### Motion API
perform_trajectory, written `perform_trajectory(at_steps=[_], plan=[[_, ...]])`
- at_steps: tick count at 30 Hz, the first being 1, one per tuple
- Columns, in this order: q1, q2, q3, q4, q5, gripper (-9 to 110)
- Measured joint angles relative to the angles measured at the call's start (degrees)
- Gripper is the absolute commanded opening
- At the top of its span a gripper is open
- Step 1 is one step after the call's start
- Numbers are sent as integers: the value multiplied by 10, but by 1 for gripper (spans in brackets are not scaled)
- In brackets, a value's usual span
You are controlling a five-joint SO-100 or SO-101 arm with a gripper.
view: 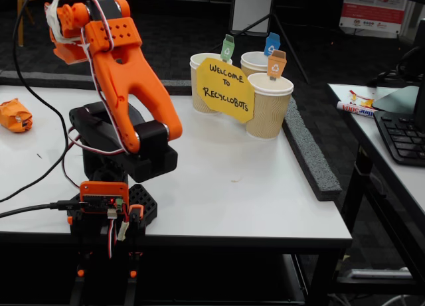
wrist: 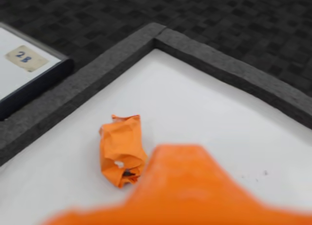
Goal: Sort rubbish by color.
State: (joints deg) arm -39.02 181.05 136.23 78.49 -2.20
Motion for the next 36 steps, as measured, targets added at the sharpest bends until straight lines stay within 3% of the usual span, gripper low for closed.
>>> perform_trajectory(at_steps=[12, 36], plan=[[-10, -61, 24, -33, 0, 1], [-26, -615, -22, -236, 0, 4]])
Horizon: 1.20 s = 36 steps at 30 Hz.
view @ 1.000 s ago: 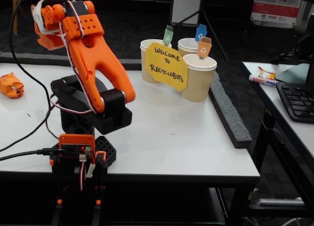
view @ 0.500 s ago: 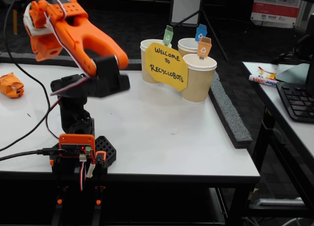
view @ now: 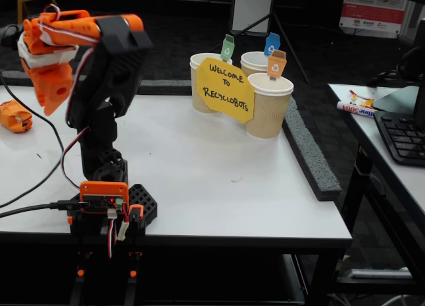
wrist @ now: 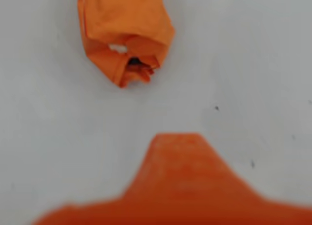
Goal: Sort rubbish by color.
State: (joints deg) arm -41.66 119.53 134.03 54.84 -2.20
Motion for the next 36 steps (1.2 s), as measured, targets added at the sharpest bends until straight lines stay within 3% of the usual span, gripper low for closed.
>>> perform_trajectory(at_steps=[14, 24, 36], plan=[[-2, -218, -163, -8, 0, 12], [-15, -302, -257, 24, 0, 26], [-59, -368, -307, 49, 0, 35]])
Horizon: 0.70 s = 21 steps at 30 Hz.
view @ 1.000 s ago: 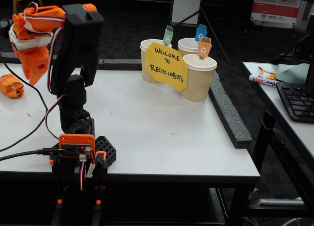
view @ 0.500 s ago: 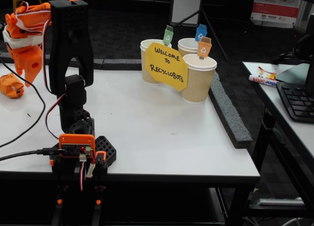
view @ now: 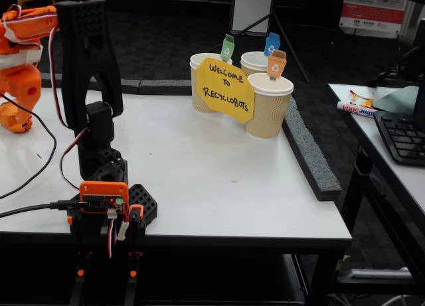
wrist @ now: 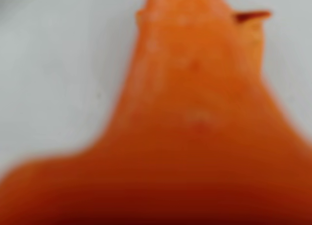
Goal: Sort rubbish by color.
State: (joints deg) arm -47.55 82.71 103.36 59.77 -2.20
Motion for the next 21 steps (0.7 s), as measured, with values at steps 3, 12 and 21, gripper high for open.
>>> perform_trajectory(at_steps=[3, 12, 21], plan=[[0, -19, 0, 0, 0, 36], [0, -76, -46, -17, 0, 26], [30, -87, -65, -75, 0, 6]])
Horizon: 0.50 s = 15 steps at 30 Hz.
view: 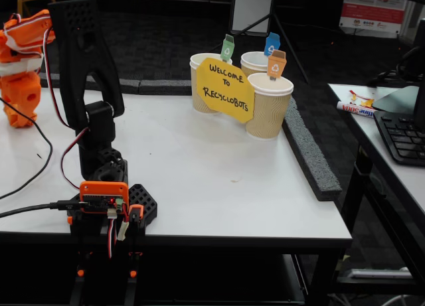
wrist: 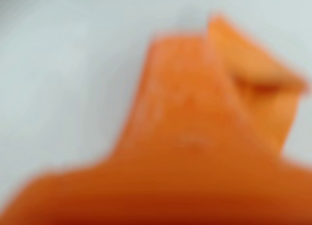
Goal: Sort rubbish by color.
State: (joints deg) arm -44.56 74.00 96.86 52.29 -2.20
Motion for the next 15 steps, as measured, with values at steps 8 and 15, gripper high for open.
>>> perform_trajectory(at_steps=[8, 15], plan=[[26, 0, -16, 7, 0, 0], [30, 36, -16, 28, 0, 0]])
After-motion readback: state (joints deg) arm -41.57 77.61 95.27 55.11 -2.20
